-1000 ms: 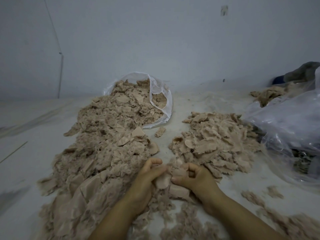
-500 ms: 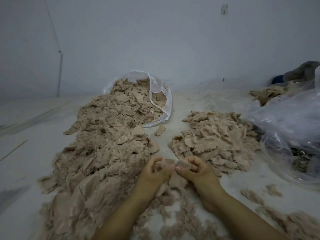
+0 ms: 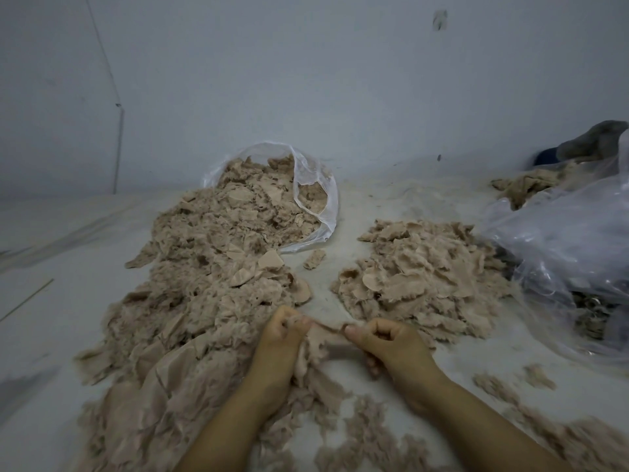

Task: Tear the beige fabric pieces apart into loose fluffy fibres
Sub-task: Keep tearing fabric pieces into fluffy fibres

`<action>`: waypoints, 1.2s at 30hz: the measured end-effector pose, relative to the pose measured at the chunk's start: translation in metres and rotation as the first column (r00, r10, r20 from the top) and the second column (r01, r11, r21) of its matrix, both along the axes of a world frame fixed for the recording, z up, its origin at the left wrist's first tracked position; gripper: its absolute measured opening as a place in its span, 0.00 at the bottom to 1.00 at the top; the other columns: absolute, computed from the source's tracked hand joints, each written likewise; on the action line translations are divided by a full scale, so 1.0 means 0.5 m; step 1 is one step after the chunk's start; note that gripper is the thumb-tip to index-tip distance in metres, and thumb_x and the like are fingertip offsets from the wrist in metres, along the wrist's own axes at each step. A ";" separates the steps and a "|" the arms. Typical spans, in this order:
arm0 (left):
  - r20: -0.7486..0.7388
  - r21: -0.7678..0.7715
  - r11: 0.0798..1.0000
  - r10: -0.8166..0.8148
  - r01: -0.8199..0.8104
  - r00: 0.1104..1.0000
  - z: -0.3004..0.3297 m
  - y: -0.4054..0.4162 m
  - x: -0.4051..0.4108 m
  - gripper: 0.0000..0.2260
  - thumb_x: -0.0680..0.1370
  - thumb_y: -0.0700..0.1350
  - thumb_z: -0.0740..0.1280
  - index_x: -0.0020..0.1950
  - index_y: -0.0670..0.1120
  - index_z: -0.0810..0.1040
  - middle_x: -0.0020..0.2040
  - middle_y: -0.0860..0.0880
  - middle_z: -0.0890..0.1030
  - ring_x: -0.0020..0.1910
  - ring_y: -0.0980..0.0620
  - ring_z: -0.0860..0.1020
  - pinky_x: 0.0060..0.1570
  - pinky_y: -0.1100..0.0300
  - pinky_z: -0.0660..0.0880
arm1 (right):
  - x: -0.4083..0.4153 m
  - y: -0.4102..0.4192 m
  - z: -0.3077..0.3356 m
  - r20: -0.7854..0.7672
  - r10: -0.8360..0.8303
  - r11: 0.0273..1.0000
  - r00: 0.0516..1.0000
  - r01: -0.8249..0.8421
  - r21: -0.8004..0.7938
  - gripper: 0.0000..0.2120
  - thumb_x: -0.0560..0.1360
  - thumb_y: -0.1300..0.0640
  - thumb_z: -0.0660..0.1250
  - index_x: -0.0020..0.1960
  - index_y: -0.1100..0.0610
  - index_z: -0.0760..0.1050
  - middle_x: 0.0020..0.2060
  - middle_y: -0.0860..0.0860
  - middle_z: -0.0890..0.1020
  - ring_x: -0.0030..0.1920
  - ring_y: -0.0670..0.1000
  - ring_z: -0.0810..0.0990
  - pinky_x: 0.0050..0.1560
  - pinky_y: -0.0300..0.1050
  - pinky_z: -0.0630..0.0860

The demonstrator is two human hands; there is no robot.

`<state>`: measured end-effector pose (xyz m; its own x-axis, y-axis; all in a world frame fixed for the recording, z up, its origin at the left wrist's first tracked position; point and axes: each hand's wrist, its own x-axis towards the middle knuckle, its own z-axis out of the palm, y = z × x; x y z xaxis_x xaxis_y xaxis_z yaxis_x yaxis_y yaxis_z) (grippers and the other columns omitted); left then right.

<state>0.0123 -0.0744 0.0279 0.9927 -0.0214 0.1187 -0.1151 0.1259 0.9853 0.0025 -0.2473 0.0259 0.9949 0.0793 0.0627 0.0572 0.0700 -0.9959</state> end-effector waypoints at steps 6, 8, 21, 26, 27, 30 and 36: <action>0.035 0.018 0.999 0.041 -0.041 0.999 -0.002 0.007 0.007 0.04 0.79 0.42 0.62 0.45 0.44 0.74 0.28 0.46 0.76 0.23 0.52 0.73 0.22 0.61 0.71 | -0.007 -0.009 -0.002 -0.020 0.180 0.944 0.983 -0.178 -0.277 0.27 0.61 0.34 0.73 0.22 0.54 0.68 0.16 0.48 0.64 0.18 0.46 0.58 0.22 0.35 0.58; 0.025 0.003 0.998 0.057 -0.057 0.998 -0.002 0.013 0.011 0.04 0.79 0.43 0.62 0.46 0.43 0.74 0.30 0.46 0.78 0.25 0.52 0.75 0.24 0.60 0.73 | -0.007 -0.009 -0.001 0.016 0.146 0.949 0.989 -0.135 -0.286 0.25 0.61 0.35 0.72 0.23 0.53 0.67 0.18 0.48 0.63 0.19 0.46 0.57 0.23 0.36 0.58; 0.069 0.064 0.997 -0.053 0.048 0.996 0.002 0.010 0.002 0.04 0.79 0.40 0.62 0.45 0.43 0.73 0.28 0.48 0.75 0.26 0.52 0.72 0.25 0.64 0.70 | -0.003 0.002 -0.004 -0.141 0.104 0.995 0.985 -0.102 0.018 0.10 0.74 0.59 0.69 0.34 0.59 0.77 0.22 0.52 0.74 0.20 0.47 0.68 0.22 0.37 0.66; 0.075 0.077 0.997 -0.019 0.013 0.997 0.003 0.013 0.001 0.04 0.79 0.41 0.61 0.47 0.41 0.73 0.27 0.45 0.74 0.25 0.50 0.71 0.24 0.63 0.69 | -0.005 -0.005 0.009 -0.114 0.056 0.996 0.992 -0.047 0.078 0.06 0.67 0.56 0.74 0.35 0.59 0.83 0.31 0.56 0.83 0.30 0.50 0.80 0.31 0.39 0.76; 0.082 0.088 0.996 -0.015 0.007 0.997 0.005 0.015 0.001 0.04 0.80 0.41 0.61 0.48 0.41 0.73 0.26 0.46 0.74 0.24 0.50 0.71 0.23 0.64 0.68 | -0.007 -0.005 0.009 -0.107 0.057 0.998 0.993 -0.052 0.048 0.09 0.64 0.52 0.75 0.36 0.58 0.84 0.32 0.55 0.84 0.31 0.50 0.81 0.31 0.38 0.76; 0.095 0.144 0.986 -0.094 0.079 0.991 0.008 0.018 -0.004 0.03 0.79 0.41 0.62 0.46 0.43 0.74 0.25 0.52 0.74 0.20 0.57 0.69 0.21 0.66 0.67 | -0.007 -0.011 0.006 -0.060 -0.019 0.989 0.998 0.010 -0.145 0.23 0.59 0.32 0.70 0.42 0.49 0.84 0.31 0.48 0.82 0.22 0.42 0.73 0.23 0.33 0.67; 0.134 0.243 0.965 -0.134 0.098 0.982 0.007 0.005 -0.009 0.05 0.76 0.41 0.66 0.40 0.45 0.76 0.30 0.51 0.74 0.30 0.54 0.71 0.30 0.65 0.69 | -0.008 0.010 0.001 0.057 0.079 0.962 0.995 -0.061 -0.267 0.08 0.64 0.50 0.78 0.35 0.52 0.82 0.28 0.48 0.81 0.27 0.44 0.77 0.31 0.34 0.72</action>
<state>0.0080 -0.0718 0.0314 0.9534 -0.1802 0.2419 -0.2602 -0.0857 0.9618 -0.0015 -0.2424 0.0263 0.9806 0.1709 0.0963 0.1286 -0.1889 -0.9735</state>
